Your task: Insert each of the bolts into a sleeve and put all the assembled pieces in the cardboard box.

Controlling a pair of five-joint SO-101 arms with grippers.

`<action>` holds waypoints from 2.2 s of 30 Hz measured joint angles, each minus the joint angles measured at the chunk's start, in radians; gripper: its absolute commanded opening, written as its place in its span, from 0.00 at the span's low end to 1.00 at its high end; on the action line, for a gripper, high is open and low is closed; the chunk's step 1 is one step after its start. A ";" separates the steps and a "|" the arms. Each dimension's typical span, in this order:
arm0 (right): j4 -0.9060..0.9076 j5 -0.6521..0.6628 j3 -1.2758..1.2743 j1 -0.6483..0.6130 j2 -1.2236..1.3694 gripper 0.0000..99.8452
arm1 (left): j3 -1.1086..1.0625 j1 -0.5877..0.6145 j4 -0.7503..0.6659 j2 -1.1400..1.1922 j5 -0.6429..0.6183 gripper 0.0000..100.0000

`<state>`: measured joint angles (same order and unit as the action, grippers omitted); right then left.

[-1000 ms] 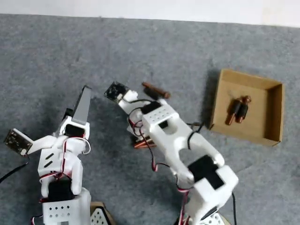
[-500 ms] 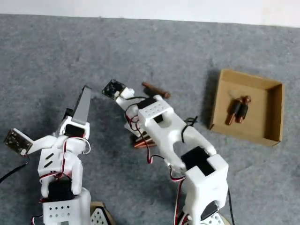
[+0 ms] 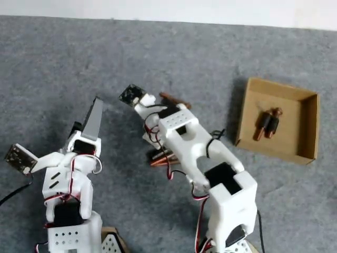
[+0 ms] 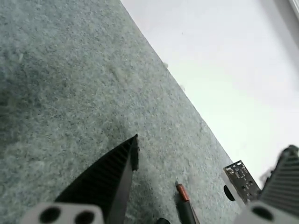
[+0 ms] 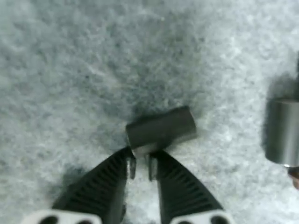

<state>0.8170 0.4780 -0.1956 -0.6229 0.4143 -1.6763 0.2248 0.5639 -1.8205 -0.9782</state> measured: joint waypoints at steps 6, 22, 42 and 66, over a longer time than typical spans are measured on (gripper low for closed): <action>0.000 0.000 0.000 0.000 0.000 0.00 | 0.000 0.000 -0.002 0.000 0.006 0.41; -0.348 -0.063 -0.520 0.014 -0.446 0.00 | 0.000 0.000 -0.003 0.000 0.006 0.41; -0.391 -0.358 -0.608 0.048 -0.572 0.25 | 0.000 0.000 -0.003 0.000 0.006 0.41; -0.046 -0.819 0.106 -0.032 -0.006 0.25 | 0.000 0.000 -0.006 0.000 0.006 0.41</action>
<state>0.7710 -0.3414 -0.0898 -0.6552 0.4081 -1.6763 0.2248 0.5577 -1.8205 -0.9720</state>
